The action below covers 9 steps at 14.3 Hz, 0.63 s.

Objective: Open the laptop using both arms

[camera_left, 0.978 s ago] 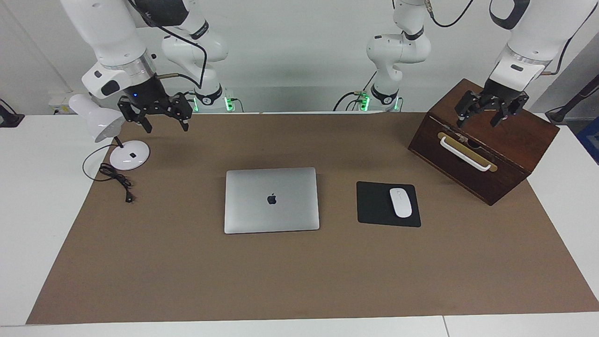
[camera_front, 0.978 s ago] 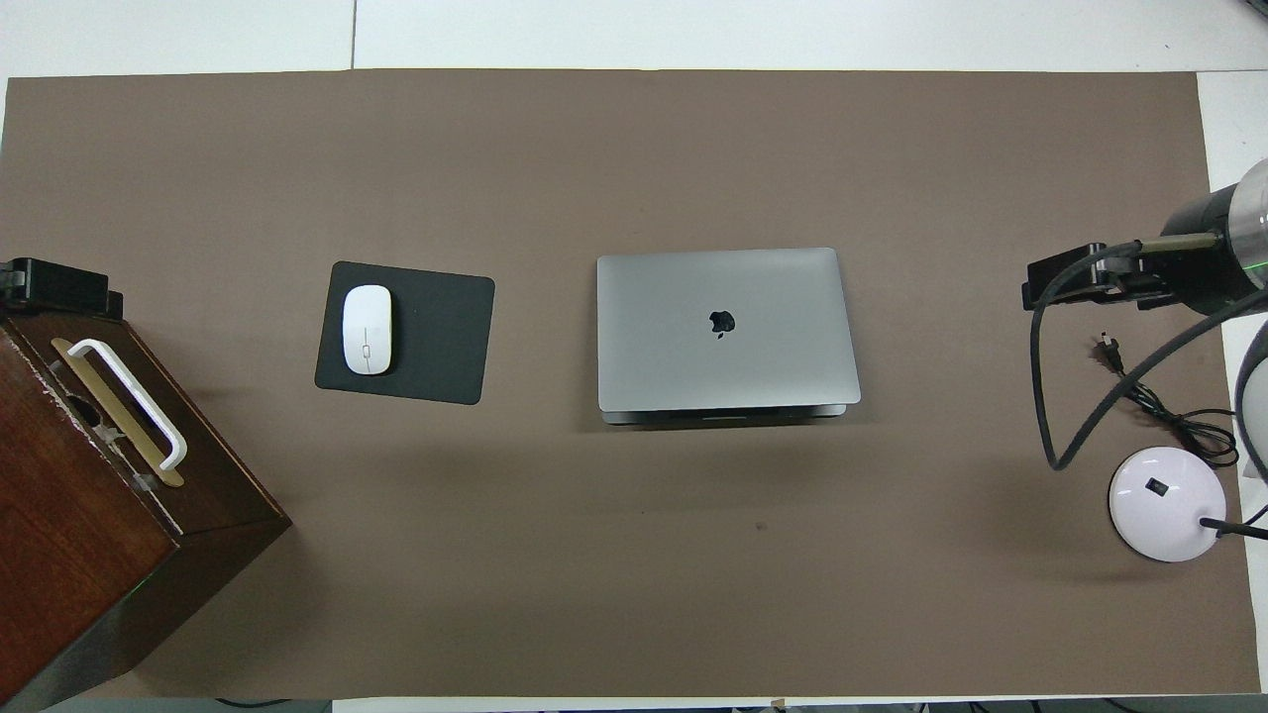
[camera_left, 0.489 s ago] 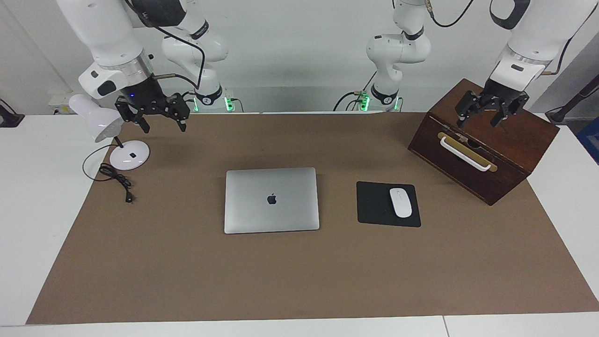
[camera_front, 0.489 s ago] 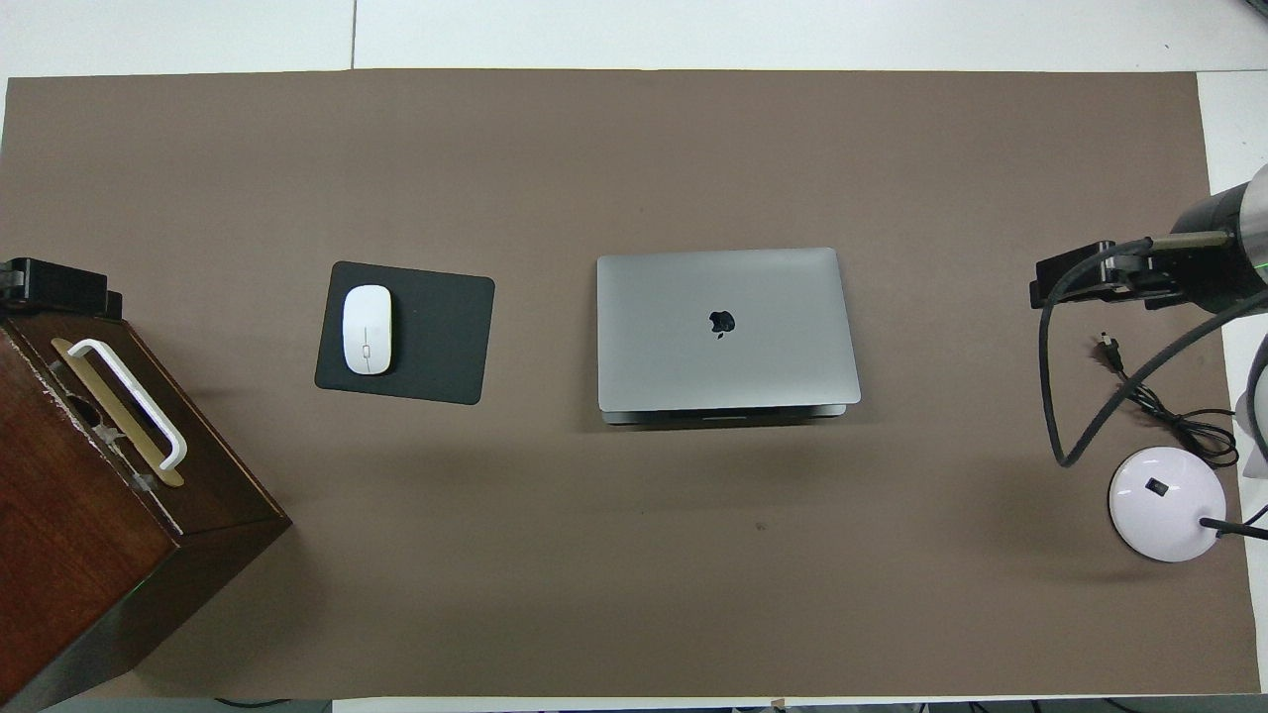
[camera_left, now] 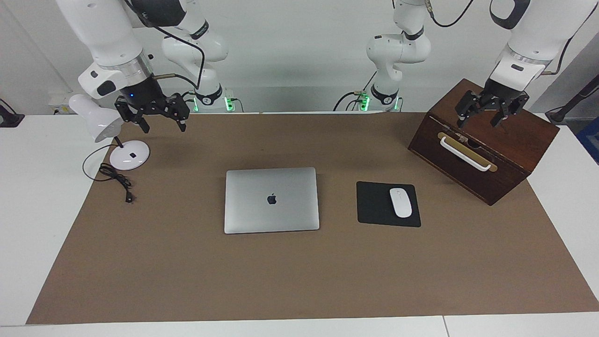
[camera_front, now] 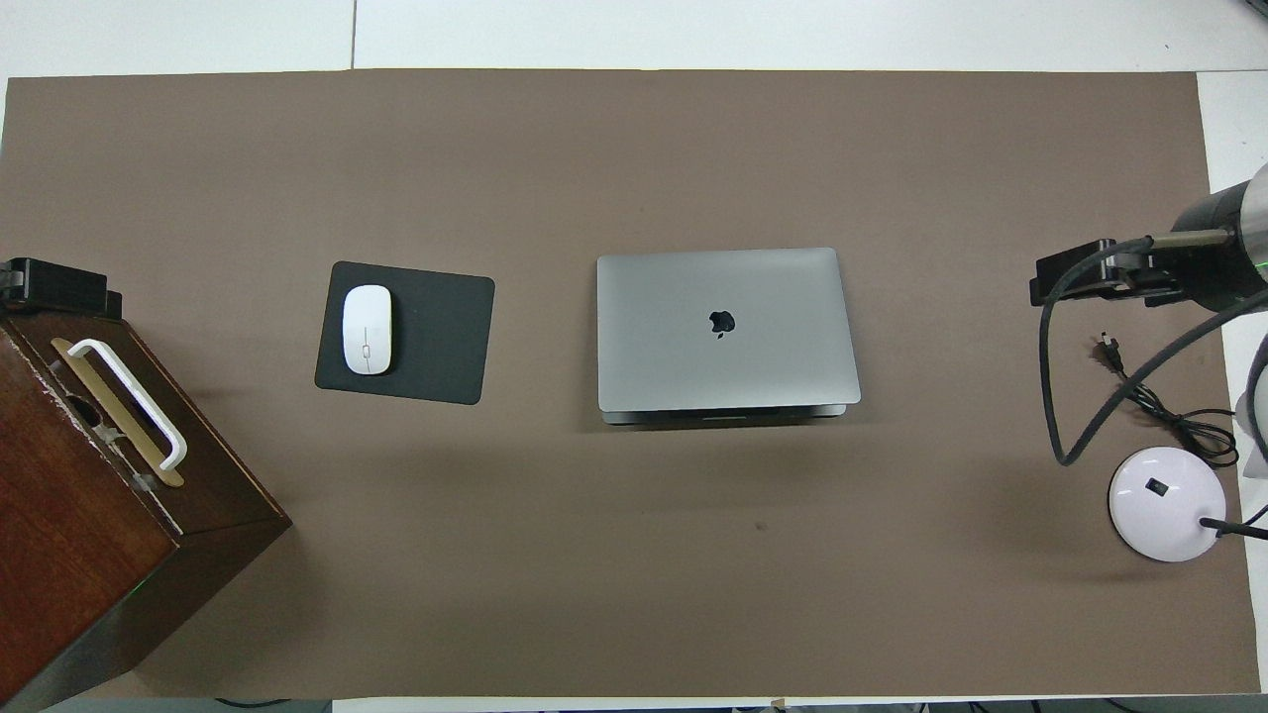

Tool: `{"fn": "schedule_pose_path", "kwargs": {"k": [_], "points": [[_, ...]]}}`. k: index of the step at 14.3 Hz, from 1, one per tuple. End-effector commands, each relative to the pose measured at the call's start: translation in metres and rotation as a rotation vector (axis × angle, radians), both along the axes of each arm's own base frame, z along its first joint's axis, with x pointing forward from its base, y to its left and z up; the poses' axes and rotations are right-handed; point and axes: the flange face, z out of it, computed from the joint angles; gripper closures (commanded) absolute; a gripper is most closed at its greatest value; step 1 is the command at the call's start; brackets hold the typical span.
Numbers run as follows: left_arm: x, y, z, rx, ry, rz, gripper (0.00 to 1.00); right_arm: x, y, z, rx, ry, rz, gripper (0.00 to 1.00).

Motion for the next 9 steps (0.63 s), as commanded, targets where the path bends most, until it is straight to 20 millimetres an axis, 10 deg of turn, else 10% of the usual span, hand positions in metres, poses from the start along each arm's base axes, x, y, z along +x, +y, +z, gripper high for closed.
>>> {"fn": "schedule_pose_path", "kwargs": {"k": [1, 5, 7, 9], "points": [[-0.004, -0.002, 0.009, 0.013, 0.002, 0.048, 0.00, 0.004, 0.001, 0.003, 0.019, -0.039, 0.019, 0.00], [-0.004, -0.020, 0.010, 0.008, -0.005, 0.166, 0.12, -0.007, 0.002, -0.003, 0.014, 0.045, 0.026, 0.00], [-0.004, -0.021, 0.010, 0.007, -0.007, 0.186, 0.89, -0.008, 0.001, -0.006, 0.011, 0.071, 0.027, 0.00], [-0.005, -0.018, 0.010, 0.012, -0.004, 0.126, 1.00, -0.007, 0.001, -0.005, 0.014, 0.058, 0.027, 0.00]]}}
